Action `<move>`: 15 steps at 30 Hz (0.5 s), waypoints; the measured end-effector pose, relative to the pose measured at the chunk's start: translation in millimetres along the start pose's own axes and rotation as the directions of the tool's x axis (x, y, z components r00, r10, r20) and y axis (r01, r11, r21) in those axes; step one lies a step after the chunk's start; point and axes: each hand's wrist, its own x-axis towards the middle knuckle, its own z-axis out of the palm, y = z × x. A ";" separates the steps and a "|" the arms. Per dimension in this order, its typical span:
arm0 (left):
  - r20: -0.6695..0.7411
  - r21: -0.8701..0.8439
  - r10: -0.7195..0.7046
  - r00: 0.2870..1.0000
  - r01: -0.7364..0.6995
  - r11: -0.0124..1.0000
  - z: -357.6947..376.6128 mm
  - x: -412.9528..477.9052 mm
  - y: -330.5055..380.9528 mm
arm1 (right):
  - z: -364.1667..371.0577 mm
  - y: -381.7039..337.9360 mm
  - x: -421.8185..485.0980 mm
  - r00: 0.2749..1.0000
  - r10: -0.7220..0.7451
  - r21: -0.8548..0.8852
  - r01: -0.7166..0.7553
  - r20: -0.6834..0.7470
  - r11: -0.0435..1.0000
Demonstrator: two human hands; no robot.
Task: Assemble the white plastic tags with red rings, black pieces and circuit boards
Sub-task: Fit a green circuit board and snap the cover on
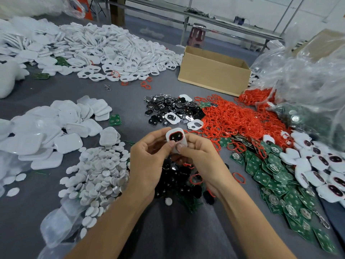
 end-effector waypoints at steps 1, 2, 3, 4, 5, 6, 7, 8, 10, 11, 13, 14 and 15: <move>-0.002 -0.012 -0.007 1.000 0.007 1.000 -0.1 0.1 0.1 | -1.0 -1.2 0.2 1.000 0.012 0.026 -0.013 0.023 1.000; -0.003 -0.021 -0.012 1.000 0.012 1.000 -0.2 0.3 0.4 | -2.3 -2.0 0.7 0.999 0.019 0.039 -0.020 0.043 0.999; -0.001 -0.024 -0.012 1.000 0.012 1.000 -0.4 0.2 0.8 | -3.3 -2.5 1.1 0.998 0.021 0.040 -0.024 0.055 0.999; 0.003 -0.022 -0.007 1.000 0.007 1.000 -0.4 -0.1 1.3 | -4.0 -2.8 1.2 0.998 0.022 0.032 -0.023 0.058 0.999; 0.008 -0.016 0.001 1.000 -0.001 1.000 -0.2 -0.7 1.9 | -4.5 -2.7 1.3 0.999 0.020 0.016 -0.021 0.048 1.000; 0.012 -0.010 0.010 1.000 -0.010 1.000 0.5 -1.2 2.6 | -4.7 -2.3 1.3 0.999 0.017 0.001 -0.017 0.028 1.000; 0.013 -0.005 0.016 1.000 -0.016 1.000 1.2 -1.8 3.2 | -4.6 -1.8 1.1 1.000 0.013 -0.009 -0.013 0.006 1.000; 0.012 -0.001 0.019 1.000 -0.019 1.000 1.8 -2.2 3.6 | -4.3 -1.3 1.2 1.000 0.007 -0.015 -0.007 -0.016 1.000; 0.011 0.006 0.019 1.000 -0.019 1.000 2.7 -2.3 3.7 | -3.2 -1.0 1.2 0.999 -0.006 -0.019 0.006 -0.042 1.000; 0.010 0.012 0.018 1.000 -0.018 1.000 2.9 -2.3 3.5 | -2.2 -1.4 1.2 0.999 -0.008 -0.015 0.007 -0.047 1.000; 0.011 0.016 0.015 1.000 -0.015 1.000 2.9 -2.7 2.9 | -1.2 -2.1 0.8 0.998 -0.002 0.000 0.002 -0.058 1.000; 0.015 0.011 0.010 1.000 -0.010 1.000 3.2 -3.0 2.9 | -1.0 -2.1 0.5 0.998 0.001 0.011 0.000 -0.068 1.000; 0.019 0.005 0.007 1.000 -0.007 1.000 3.2 -3.4 2.9 | -1.0 -1.6 0.2 0.997 0.004 0.025 -0.002 -0.078 1.000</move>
